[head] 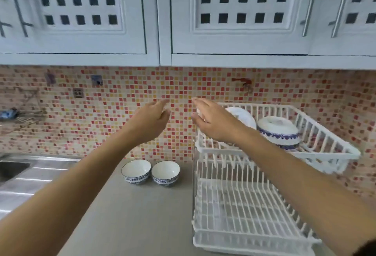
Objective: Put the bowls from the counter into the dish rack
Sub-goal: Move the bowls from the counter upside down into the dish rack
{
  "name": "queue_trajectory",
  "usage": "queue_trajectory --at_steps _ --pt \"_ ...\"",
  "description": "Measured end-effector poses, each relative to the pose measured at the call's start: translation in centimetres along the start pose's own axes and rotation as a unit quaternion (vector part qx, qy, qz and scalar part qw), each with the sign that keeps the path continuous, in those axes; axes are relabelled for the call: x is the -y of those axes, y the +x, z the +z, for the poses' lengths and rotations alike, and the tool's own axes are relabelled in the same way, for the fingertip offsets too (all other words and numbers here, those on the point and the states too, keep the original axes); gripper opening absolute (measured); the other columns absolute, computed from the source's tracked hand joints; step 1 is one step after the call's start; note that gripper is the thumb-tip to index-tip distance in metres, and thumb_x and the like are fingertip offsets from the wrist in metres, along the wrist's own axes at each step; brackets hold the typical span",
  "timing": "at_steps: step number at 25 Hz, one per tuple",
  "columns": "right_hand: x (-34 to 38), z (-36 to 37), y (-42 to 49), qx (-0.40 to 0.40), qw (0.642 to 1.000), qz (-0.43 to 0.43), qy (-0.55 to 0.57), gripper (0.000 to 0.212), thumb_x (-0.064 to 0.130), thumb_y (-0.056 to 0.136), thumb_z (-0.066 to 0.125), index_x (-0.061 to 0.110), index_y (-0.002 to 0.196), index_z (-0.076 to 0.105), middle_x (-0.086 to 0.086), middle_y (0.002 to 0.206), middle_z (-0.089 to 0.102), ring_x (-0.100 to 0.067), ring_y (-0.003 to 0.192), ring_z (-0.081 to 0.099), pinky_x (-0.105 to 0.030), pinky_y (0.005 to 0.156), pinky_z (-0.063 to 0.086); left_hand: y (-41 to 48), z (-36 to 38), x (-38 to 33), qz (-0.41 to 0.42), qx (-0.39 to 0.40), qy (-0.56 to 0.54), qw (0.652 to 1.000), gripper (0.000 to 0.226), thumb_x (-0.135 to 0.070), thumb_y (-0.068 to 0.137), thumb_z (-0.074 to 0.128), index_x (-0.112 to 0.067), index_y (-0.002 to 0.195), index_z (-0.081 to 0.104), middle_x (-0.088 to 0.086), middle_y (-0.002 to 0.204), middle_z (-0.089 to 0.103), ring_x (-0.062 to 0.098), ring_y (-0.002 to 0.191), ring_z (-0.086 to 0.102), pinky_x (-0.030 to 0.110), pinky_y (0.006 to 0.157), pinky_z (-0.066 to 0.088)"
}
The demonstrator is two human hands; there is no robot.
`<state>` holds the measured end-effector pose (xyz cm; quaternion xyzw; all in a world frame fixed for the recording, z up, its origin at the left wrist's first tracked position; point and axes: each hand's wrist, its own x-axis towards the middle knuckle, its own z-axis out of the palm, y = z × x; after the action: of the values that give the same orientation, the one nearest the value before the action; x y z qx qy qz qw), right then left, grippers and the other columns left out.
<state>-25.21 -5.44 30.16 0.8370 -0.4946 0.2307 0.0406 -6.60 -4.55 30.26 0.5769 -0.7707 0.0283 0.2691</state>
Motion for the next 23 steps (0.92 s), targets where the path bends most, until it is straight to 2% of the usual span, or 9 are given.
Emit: queue_trajectory --at_steps 2,6,8,11,15,17,19,21,23 --pt "2.8 4.0 1.3 0.013 0.998 0.022 0.051 0.058 0.035 0.100 0.033 0.009 0.149 0.018 -0.007 0.158 0.020 -0.021 0.145 0.019 -0.035 0.118 0.019 -1.8 0.0 3.9 -0.054 0.035 0.015 0.998 0.051 -0.034 0.101 0.029 -0.010 0.146 0.030 0.013 0.149 0.042 0.031 0.133 0.043 0.040 0.107 0.037" --pt "9.4 12.8 4.0 0.074 0.989 0.062 0.116 0.060 0.032 0.099 0.035 0.007 0.149 0.014 -0.009 0.159 0.017 -0.025 0.145 0.019 -0.038 0.117 0.019 -4.5 2.1 13.2 -0.149 0.091 0.046 0.983 0.048 -0.032 0.100 0.031 -0.002 0.135 0.042 0.020 0.134 0.055 0.034 0.121 0.053 0.041 0.098 0.042" --pt "10.4 16.8 5.3 0.098 0.982 0.097 0.131 0.060 0.030 0.099 0.036 0.005 0.148 0.016 -0.012 0.157 0.020 -0.029 0.144 0.022 -0.040 0.116 0.023 -5.2 4.1 16.0 -0.183 0.109 0.043 0.976 0.045 -0.031 0.100 0.031 -0.001 0.130 0.046 0.020 0.133 0.055 0.035 0.120 0.052 0.040 0.096 0.042" --pt "10.1 22.6 6.9 0.108 0.967 0.175 0.153 0.056 0.031 0.097 0.039 0.003 0.144 0.025 -0.015 0.151 0.030 -0.032 0.138 0.032 -0.043 0.110 0.030 -6.2 8.5 19.6 -0.210 0.130 0.018 0.969 0.044 -0.029 0.099 0.034 -0.002 0.132 0.046 0.020 0.136 0.053 0.035 0.123 0.051 0.038 0.100 0.041" --pt "7.2 30.4 8.7 0.109 0.915 0.343 0.183 0.060 0.032 0.095 0.043 -0.004 0.141 0.027 -0.021 0.146 0.035 -0.036 0.133 0.038 -0.042 0.106 0.035 -6.5 15.9 23.9 -0.225 0.182 -0.017 0.957 0.039 -0.027 0.098 0.035 -0.002 0.125 0.049 0.023 0.126 0.059 0.038 0.115 0.055 0.039 0.093 0.044" --pt "5.1 33.6 9.2 0.082 0.883 0.416 0.201 0.061 0.029 0.095 0.044 -0.006 0.141 0.027 -0.023 0.145 0.038 -0.037 0.132 0.040 -0.042 0.106 0.037 -5.7 19.0 25.0 -0.234 0.201 -0.033 0.951 0.039 -0.025 0.098 0.034 -0.001 0.126 0.048 0.024 0.123 0.059 0.039 0.115 0.054 0.038 0.091 0.043" --pt "3.2 36.3 9.4 0.047 0.843 0.486 0.226 0.054 0.026 0.094 0.046 -0.004 0.137 0.035 -0.023 0.138 0.046 -0.038 0.126 0.046 -0.043 0.099 0.042 -4.3 22.0 26.1 -0.237 0.217 -0.044 0.946 0.040 -0.025 0.099 0.033 0.000 0.128 0.046 0.025 0.125 0.058 0.038 0.117 0.053 0.037 0.091 0.041" --pt "1.2 39.1 10.2 0.034 0.812 0.533 0.235 0.048 0.027 0.095 0.045 -0.002 0.133 0.040 -0.023 0.132 0.051 -0.039 0.121 0.050 -0.043 0.095 0.045 -2.2 25.2 27.4 -0.252 0.234 -0.061 0.937 0.040 -0.025 0.099 0.033 0.000 0.129 0.046 0.024 0.127 0.057 0.037 0.119 0.052 0.037 0.093 0.040" --pt "-0.6 41.8 11.3 0.020 0.802 0.546 0.242 0.049 0.031 0.096 0.043 -0.001 0.134 0.040 -0.023 0.132 0.052 -0.039 0.121 0.050 -0.043 0.095 0.044 -0.1 28.5 28.7 -0.266 0.245 -0.090 0.928 0.040 -0.024 0.099 0.035 -0.001 0.130 0.044 0.023 0.131 0.055 0.036 0.121 0.051 0.037 0.095 0.040"
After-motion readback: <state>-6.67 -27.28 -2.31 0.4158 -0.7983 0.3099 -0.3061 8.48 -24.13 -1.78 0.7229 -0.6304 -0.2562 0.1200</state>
